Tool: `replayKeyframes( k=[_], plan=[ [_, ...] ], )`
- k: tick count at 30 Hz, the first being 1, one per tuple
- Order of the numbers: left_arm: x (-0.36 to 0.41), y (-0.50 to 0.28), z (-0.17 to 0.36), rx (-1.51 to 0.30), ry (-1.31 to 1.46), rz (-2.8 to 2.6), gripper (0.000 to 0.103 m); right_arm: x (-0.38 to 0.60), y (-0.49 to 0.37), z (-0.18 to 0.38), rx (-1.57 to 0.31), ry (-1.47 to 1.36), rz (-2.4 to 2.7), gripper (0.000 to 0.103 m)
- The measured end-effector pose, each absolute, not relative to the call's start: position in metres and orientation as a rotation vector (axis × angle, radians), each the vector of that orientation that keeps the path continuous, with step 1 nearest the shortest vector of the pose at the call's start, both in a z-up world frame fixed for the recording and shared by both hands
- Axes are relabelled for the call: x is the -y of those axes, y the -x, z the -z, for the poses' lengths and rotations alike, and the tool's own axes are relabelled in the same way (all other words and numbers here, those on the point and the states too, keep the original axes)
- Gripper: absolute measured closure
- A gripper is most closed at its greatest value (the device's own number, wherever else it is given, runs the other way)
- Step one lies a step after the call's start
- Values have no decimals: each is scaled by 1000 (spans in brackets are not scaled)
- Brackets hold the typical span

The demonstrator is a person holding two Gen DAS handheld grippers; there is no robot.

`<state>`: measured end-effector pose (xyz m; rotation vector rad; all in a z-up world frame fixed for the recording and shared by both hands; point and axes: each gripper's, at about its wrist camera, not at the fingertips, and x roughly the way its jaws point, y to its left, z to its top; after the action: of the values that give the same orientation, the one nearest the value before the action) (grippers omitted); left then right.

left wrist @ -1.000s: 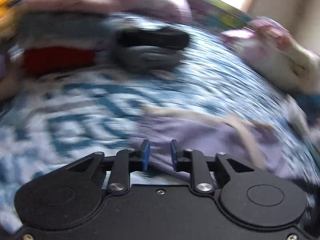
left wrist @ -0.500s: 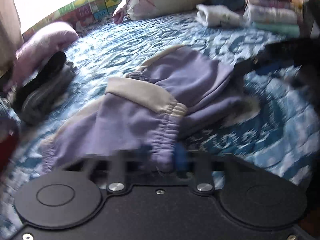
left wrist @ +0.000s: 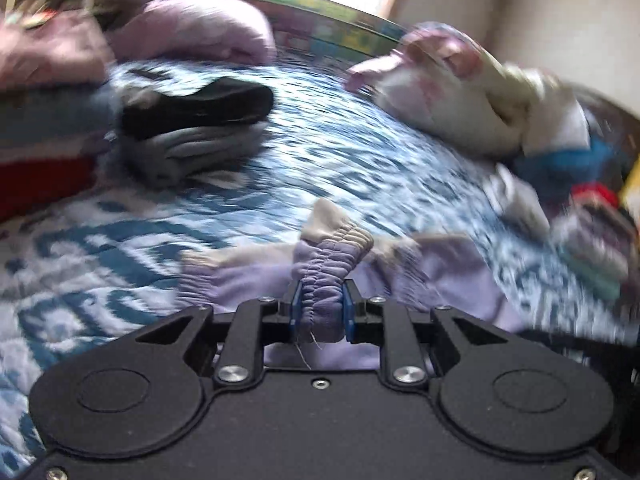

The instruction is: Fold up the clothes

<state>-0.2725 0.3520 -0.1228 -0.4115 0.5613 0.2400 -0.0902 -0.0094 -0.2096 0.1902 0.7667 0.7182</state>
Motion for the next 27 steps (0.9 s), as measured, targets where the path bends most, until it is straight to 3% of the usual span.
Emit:
replayKeyframes(
  k=[5,9,10,12,13,14,21,27],
  plan=[
    [-389,278,139,-569,558,-320,89,4,95,212,-744,-136,-706,0],
    [-406,281,150,-595,609,-523,86,-2,100,214,-718,-80,-692,0],
    [-407,283,151,-583,621,-555,82,-4,103,215,-708,-62,-687,0],
    [-407,289,151,-544,671,-563,64,-5,103,214,-706,-51,-683,0],
    [-406,291,150,-527,689,-563,47,-4,103,213,-708,-53,-682,0],
    [-405,292,151,-520,701,-560,45,-4,103,211,-713,-52,-678,0],
    [-402,283,175,-553,766,-501,45,-9,123,176,-639,-3,-639,0],
    [-412,290,183,-518,860,-467,50,-74,140,137,-553,200,-695,0]
  ],
)
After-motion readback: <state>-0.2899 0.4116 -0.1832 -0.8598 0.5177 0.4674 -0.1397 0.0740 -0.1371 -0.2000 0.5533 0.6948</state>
